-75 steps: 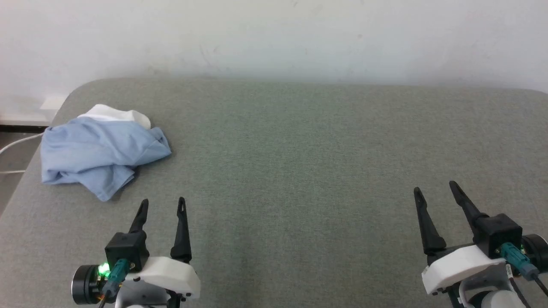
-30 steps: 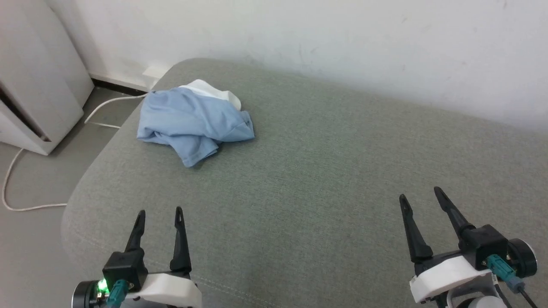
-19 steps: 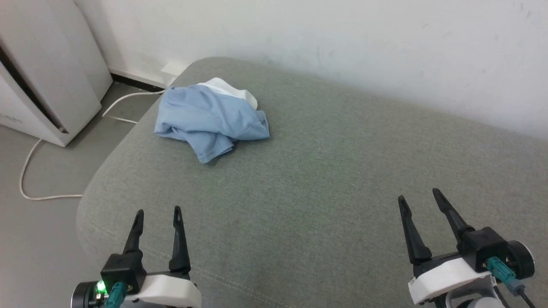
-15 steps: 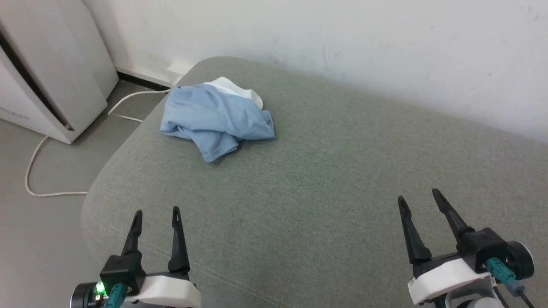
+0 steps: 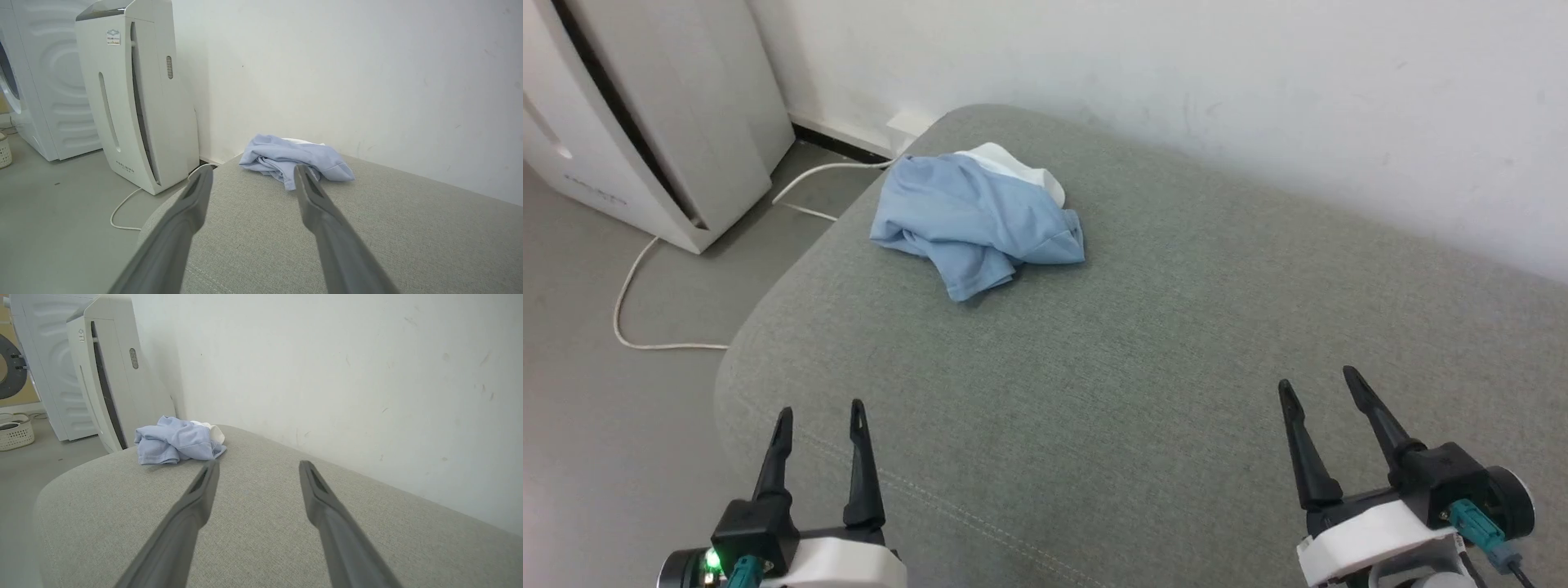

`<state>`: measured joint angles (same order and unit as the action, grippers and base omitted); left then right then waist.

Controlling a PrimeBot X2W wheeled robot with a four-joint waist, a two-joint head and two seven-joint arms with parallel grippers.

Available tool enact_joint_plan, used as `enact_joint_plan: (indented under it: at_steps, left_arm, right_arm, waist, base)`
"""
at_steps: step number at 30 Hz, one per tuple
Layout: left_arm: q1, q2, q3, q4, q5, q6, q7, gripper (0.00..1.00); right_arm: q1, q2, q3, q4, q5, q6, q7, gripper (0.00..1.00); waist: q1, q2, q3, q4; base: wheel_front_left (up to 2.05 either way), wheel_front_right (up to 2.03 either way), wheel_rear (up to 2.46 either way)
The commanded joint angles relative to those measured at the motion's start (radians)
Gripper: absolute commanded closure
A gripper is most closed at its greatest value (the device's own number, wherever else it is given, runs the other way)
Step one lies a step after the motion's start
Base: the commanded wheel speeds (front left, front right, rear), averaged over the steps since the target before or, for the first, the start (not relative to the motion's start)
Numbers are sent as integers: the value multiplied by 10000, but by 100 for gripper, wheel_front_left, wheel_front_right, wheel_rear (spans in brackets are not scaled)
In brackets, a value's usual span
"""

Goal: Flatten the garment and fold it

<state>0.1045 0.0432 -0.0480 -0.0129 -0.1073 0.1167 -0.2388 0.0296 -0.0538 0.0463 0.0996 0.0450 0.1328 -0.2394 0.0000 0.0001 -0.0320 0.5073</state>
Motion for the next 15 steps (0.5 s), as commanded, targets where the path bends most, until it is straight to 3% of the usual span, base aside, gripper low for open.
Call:
enact_joint_plan:
  at_steps: [1, 15]
  left_arm:
    - [163, 65, -23, -56, -52, 90, -97, 0]
    - [186, 70, -85, -160, -103, 137, -230, 0]
  right_arm:
    - [42, 33, 42, 33, 49, -20, -92, 0]
    - [69, 36, 92, 140, 26, -21, -224, 0]
  waist:
    - [0, -1, 3, 95]
    - [0, -1, 109, 302]
  base:
    - [0, 0, 0]
    - [0, 0, 0]
